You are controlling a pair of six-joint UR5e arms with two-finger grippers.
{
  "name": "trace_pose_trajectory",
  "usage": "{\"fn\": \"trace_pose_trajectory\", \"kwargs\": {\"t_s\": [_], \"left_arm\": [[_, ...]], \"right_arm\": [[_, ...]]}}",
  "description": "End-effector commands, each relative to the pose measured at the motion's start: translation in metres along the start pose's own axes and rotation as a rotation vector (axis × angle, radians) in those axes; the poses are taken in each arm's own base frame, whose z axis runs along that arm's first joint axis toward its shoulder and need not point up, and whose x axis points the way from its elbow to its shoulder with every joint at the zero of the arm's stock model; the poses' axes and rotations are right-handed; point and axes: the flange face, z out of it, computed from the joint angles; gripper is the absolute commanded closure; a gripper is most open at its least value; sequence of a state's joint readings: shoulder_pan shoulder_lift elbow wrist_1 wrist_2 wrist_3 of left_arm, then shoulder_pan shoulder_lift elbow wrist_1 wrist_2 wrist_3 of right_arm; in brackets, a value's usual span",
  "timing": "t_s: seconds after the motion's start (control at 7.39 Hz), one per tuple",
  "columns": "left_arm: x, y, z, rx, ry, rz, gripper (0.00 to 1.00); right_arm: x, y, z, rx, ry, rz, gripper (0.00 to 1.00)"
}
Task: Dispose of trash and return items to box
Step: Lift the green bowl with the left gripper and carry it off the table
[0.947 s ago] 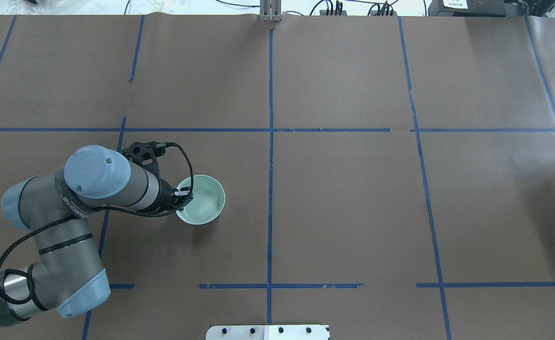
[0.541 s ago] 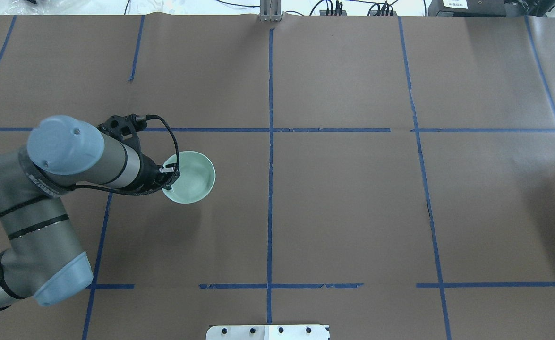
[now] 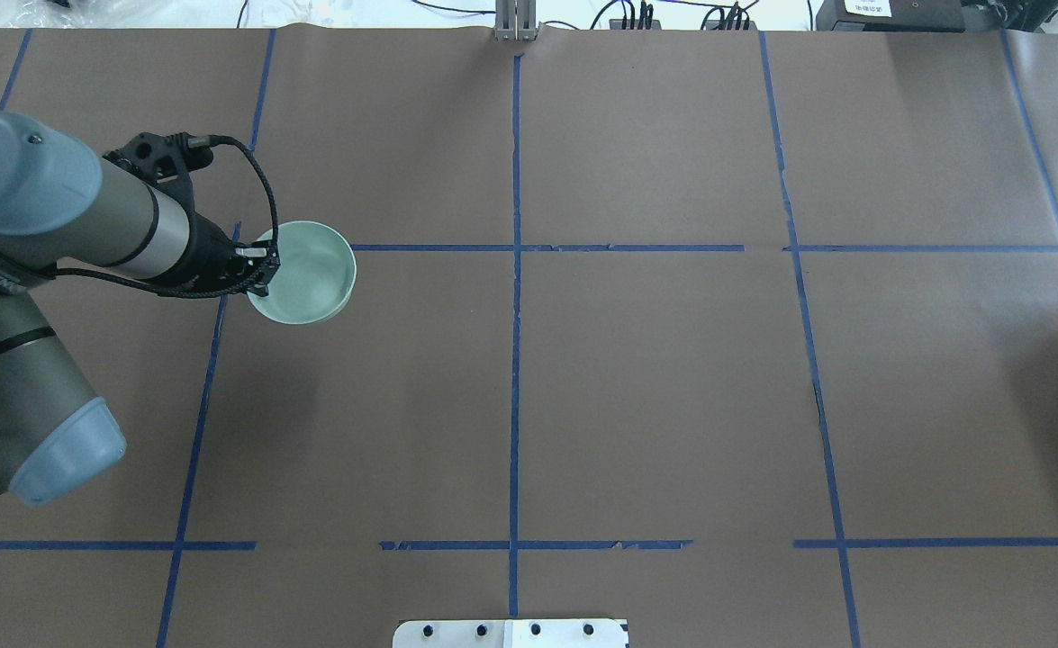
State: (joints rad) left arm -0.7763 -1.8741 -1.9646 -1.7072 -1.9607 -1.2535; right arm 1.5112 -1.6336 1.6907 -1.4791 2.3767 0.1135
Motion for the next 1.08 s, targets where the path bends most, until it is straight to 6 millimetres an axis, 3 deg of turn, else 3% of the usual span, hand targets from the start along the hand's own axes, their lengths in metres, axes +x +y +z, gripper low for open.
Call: {"fn": "trace_pose_trajectory", "kwargs": {"t_s": [0.0,0.41,0.68,0.95], "left_arm": [[-0.045,-0.034,-0.013,0.037,-0.060,0.104,1.00],[-0.124,-0.077,-0.037,0.025,-0.100,0.214,1.00],[-0.200,-0.097,-0.056,0.034,-0.165,0.293,1.00],[-0.294,-0.128,-0.077,0.039,-0.264,0.393,1.00]], "right_arm": [[0.020,0.003,-0.005,0.009,-0.001,-0.082,0.00],[0.021,0.008,-0.014,0.024,-0.087,-0.062,0.00],[0.024,0.012,-0.011,0.019,-0.087,-0.054,0.00],[0.023,0.012,-0.012,0.023,-0.086,-0.069,0.00]]}}
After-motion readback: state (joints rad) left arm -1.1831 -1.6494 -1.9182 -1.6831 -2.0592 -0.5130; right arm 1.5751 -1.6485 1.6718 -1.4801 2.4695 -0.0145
